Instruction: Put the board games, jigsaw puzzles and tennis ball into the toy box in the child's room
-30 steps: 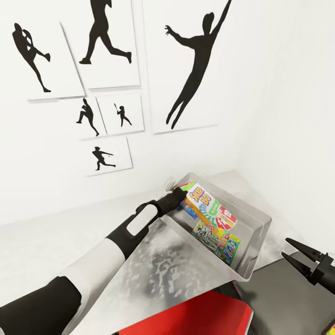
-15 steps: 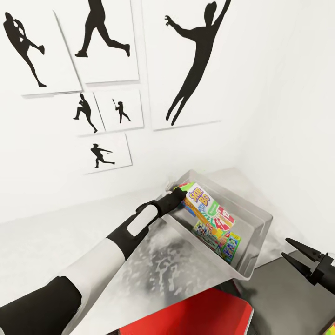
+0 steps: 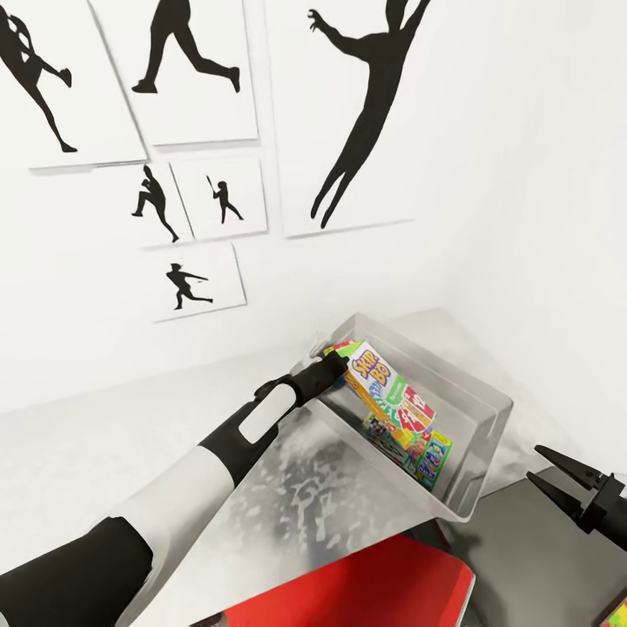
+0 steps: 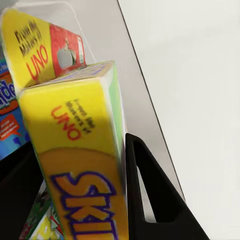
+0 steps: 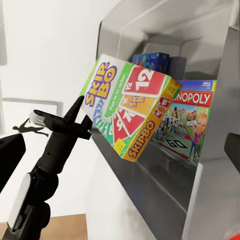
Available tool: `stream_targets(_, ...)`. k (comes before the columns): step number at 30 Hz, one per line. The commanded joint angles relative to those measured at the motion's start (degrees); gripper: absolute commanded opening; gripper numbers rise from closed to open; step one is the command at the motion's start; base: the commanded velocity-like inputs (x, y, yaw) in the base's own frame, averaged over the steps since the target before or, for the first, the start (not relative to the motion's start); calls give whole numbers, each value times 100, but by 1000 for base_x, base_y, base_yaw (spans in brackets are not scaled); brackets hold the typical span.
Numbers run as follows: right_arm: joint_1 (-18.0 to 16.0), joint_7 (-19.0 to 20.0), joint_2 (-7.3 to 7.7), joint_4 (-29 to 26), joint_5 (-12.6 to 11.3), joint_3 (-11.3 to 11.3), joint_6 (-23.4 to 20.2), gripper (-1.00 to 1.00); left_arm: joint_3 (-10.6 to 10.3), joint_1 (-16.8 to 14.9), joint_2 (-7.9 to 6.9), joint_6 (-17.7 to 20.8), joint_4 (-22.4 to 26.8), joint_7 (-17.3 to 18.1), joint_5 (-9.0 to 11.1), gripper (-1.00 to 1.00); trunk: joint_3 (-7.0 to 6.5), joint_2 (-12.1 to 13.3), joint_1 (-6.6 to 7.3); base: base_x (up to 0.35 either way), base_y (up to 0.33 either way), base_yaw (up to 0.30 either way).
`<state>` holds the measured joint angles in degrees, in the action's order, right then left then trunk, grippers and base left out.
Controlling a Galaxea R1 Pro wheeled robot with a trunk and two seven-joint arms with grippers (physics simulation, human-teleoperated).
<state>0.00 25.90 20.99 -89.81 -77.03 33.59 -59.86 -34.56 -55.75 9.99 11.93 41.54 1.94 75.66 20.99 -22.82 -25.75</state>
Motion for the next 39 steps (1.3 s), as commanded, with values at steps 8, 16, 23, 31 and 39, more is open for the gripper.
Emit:
stream_targets(8,0,55,2,-1,50,7,-14,100,-11,-7,1,13,51,35,45,-100,72,-10,-3,0,0,0)
stream_targets(16,0,55,2,-1,55,10,-14,100,-53,-7,1,27,69,293,39,-100,134,-10,-3,0,0,0)
stream_targets(23,0,56,2,-1,57,7,-14,100,-60,-8,1,28,73,323,36,-100,185,-10,-3,0,0,0)
stream_targets(31,0,55,2,-1,56,7,-14,100,-65,-8,1,30,73,325,36,-100,229,-10,-3,0,0,0)
stream_targets(39,-9,89,-34,32,97,48,-14,100,-30,-41,1,63,107,289,69,-100,233,-10,-3,0,0,0)
